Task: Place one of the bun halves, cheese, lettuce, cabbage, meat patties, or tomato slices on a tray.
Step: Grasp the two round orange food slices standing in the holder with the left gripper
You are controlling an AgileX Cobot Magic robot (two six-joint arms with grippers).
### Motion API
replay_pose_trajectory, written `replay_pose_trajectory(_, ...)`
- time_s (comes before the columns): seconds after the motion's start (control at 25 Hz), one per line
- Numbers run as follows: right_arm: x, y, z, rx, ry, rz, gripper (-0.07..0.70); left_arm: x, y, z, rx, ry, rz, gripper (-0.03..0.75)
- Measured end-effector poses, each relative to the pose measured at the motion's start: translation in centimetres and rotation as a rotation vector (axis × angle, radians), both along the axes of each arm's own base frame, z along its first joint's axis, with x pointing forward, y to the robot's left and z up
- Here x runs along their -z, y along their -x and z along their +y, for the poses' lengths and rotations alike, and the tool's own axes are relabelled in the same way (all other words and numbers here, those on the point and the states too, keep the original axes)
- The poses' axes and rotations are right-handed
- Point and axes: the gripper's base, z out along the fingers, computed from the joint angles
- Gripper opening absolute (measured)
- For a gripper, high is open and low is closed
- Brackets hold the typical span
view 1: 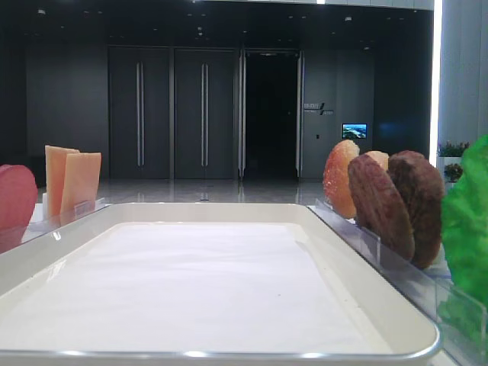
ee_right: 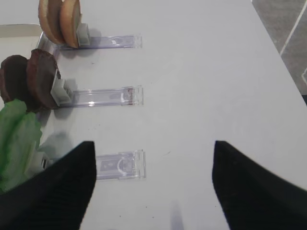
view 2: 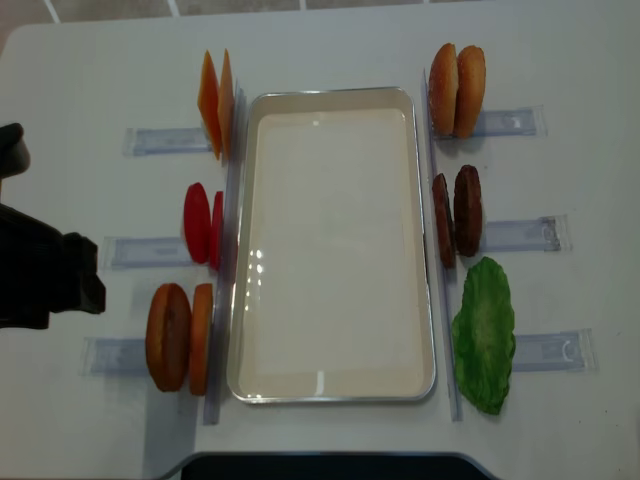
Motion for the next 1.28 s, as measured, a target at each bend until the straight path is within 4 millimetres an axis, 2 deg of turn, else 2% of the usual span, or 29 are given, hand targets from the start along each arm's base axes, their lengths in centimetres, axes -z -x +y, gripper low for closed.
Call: replay_pose_trajectory(1.28, 0.00, 0.00, 0.00, 0.000, 0.000, 0.000, 0.514, -0.04, -0.19, 0.01, -0.022, 0.004, -0.021, 0.535)
